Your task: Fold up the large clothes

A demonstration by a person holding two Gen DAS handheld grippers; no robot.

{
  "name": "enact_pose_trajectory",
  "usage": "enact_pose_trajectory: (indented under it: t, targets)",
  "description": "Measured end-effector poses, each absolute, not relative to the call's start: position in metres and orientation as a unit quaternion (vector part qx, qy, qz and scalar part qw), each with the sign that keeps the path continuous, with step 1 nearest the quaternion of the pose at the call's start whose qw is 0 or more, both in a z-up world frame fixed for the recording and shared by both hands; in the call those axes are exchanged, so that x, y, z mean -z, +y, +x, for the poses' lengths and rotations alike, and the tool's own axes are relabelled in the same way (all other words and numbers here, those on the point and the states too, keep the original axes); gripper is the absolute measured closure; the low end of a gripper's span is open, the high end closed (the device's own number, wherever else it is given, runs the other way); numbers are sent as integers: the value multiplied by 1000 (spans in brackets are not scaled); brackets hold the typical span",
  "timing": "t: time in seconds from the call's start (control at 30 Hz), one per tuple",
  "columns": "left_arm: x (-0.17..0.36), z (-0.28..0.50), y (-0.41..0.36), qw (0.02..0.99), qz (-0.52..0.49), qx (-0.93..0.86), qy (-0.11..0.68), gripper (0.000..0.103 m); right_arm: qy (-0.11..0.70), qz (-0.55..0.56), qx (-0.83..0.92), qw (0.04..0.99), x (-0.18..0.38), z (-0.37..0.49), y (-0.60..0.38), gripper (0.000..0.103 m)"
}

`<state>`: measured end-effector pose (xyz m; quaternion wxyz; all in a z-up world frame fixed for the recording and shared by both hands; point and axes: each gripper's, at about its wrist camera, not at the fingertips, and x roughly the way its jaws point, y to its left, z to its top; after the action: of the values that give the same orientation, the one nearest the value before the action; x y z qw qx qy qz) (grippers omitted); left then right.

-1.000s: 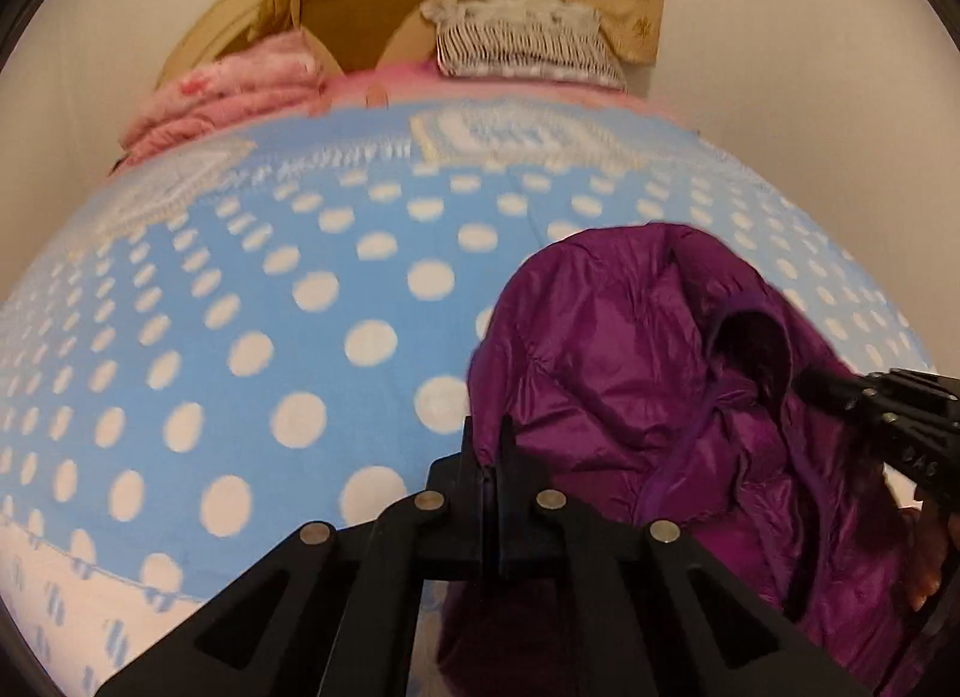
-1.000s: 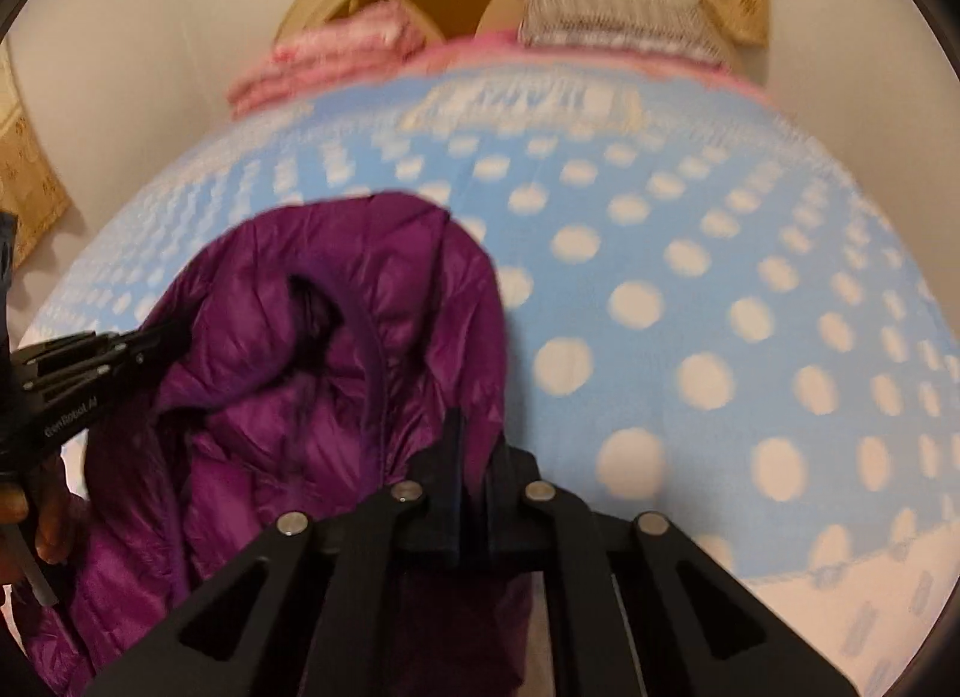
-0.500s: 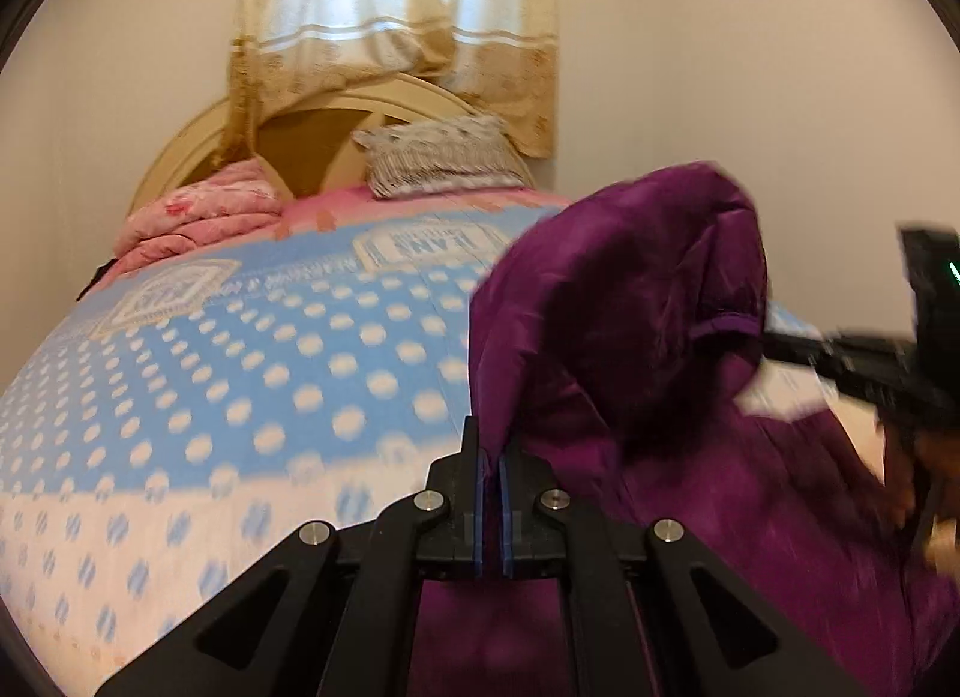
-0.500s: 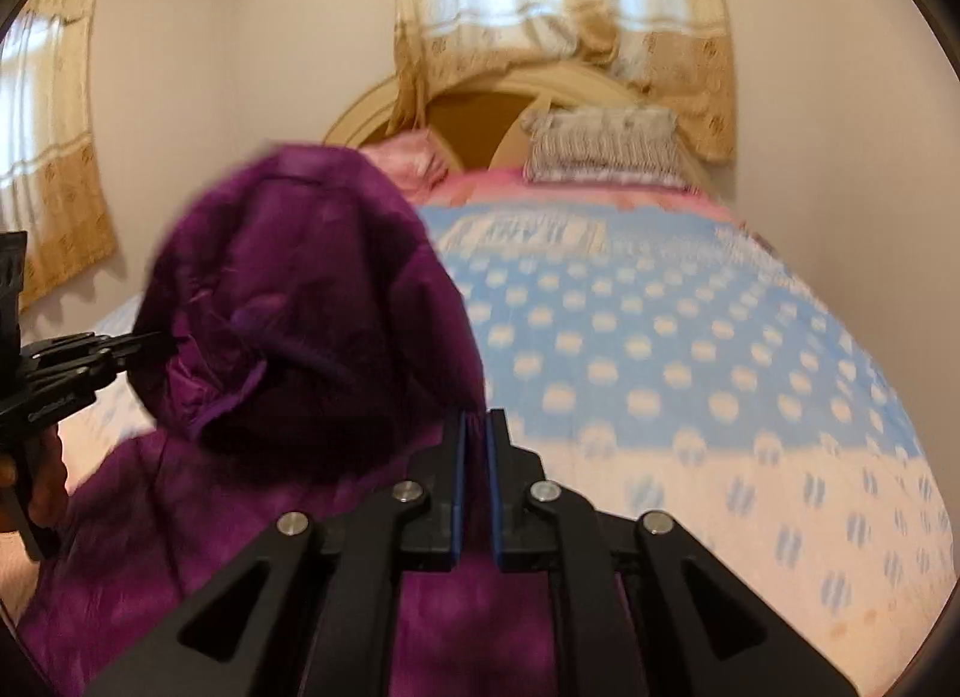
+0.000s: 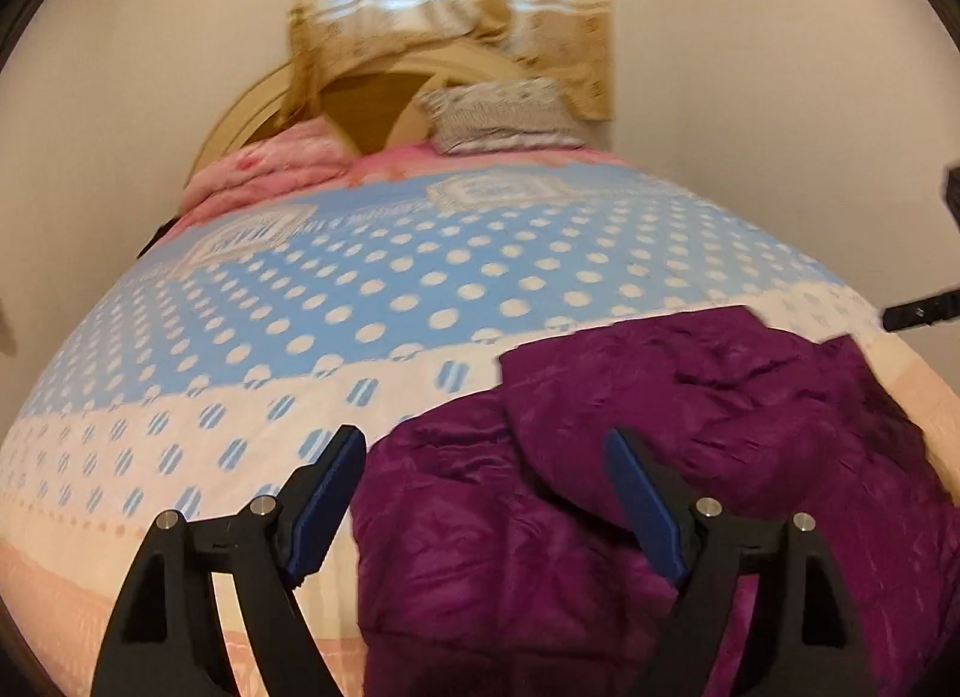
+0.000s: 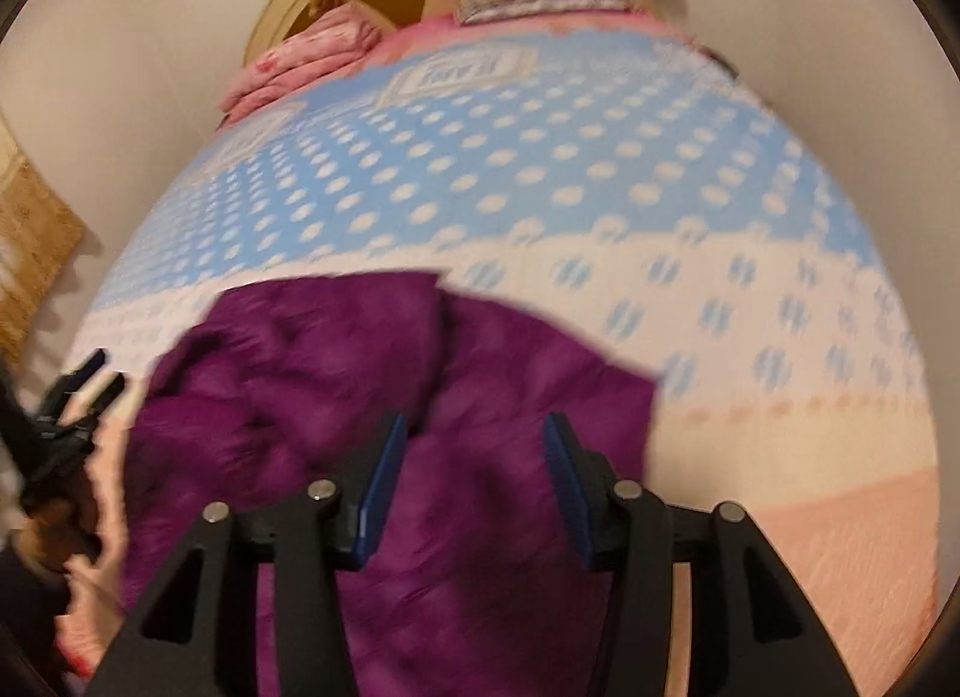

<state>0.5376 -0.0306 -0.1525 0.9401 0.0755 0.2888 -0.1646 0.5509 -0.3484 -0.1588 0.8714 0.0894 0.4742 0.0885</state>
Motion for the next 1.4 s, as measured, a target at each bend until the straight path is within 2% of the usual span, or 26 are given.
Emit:
enact_pose_trajectory:
  t: [0.2, 0.3, 0.47, 0.53, 0.83, 1.4]
  targets:
    - [132, 537, -65, 955, 69, 136, 256, 20, 439, 84, -106, 888, 165, 554, -289, 52]
    - [155, 548, -91, 942, 87, 134, 295, 20, 411, 89, -86, 903, 188, 559, -276, 52]
    - [221, 558, -101, 921, 112, 101, 360, 20, 445, 86, -71, 888, 247, 560, -270, 52]
    - [228, 560, -96, 921, 98, 106, 363, 20, 438, 72, -73, 893, 260, 554, -269, 52]
    - [244, 574, -97, 903, 80, 120, 405, 16, 408, 62, -65, 909, 268, 555, -265, 52]
    - [246, 575, -102, 903, 91, 108, 407, 14, 409, 55, -61, 909, 270, 554, -260, 51]
